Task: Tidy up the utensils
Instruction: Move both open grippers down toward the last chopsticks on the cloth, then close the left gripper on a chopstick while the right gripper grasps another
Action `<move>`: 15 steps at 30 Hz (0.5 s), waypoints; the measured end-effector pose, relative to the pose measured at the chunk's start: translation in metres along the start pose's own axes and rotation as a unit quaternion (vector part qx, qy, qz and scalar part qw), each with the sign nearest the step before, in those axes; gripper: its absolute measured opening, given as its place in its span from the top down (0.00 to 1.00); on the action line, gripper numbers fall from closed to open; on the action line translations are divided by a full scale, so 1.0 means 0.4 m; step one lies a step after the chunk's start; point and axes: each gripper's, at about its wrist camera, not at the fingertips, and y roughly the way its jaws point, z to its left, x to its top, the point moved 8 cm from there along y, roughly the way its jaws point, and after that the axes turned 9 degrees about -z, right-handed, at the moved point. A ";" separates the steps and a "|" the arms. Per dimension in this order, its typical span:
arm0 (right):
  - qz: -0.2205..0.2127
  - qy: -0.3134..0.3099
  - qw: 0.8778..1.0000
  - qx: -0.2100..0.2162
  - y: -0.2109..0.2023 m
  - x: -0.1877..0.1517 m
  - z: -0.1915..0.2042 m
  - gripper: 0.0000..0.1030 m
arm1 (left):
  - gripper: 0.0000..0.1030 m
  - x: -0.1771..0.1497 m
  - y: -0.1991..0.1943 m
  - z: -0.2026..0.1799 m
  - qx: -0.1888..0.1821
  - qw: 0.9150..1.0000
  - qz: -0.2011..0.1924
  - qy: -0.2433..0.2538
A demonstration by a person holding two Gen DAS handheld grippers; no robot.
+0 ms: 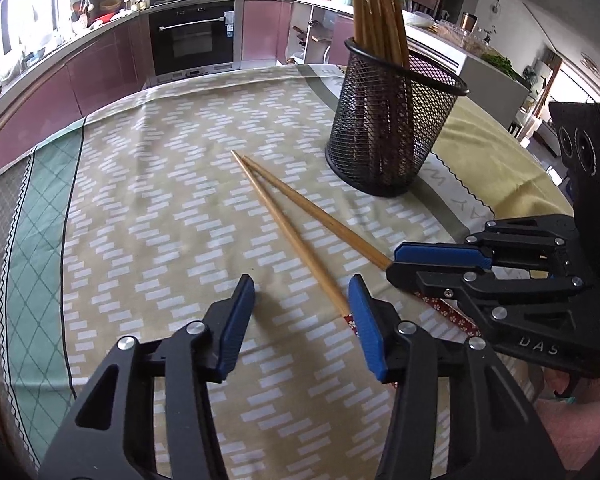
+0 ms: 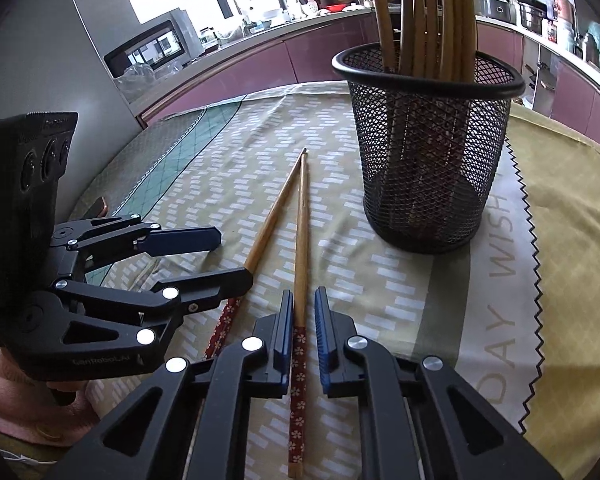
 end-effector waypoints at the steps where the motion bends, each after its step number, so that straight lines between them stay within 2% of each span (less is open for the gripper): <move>1: 0.000 -0.003 1.000 -0.001 0.002 0.002 0.001 0.90 | 0.55 -0.001 0.000 0.000 -0.001 1.000 0.000 -0.001; 5: 0.000 -0.013 1.000 -0.006 0.011 0.013 0.004 0.90 | 0.64 0.001 0.001 0.004 0.003 1.000 0.002 -0.002; 10: -0.003 -0.011 1.000 -0.006 0.013 0.016 0.005 0.89 | 0.80 -0.006 -0.005 0.016 0.001 1.000 0.006 -0.014; 15: -0.002 -0.002 1.000 -0.005 0.007 0.010 -0.002 0.91 | 0.89 -0.019 -0.018 0.027 0.001 0.999 0.007 -0.034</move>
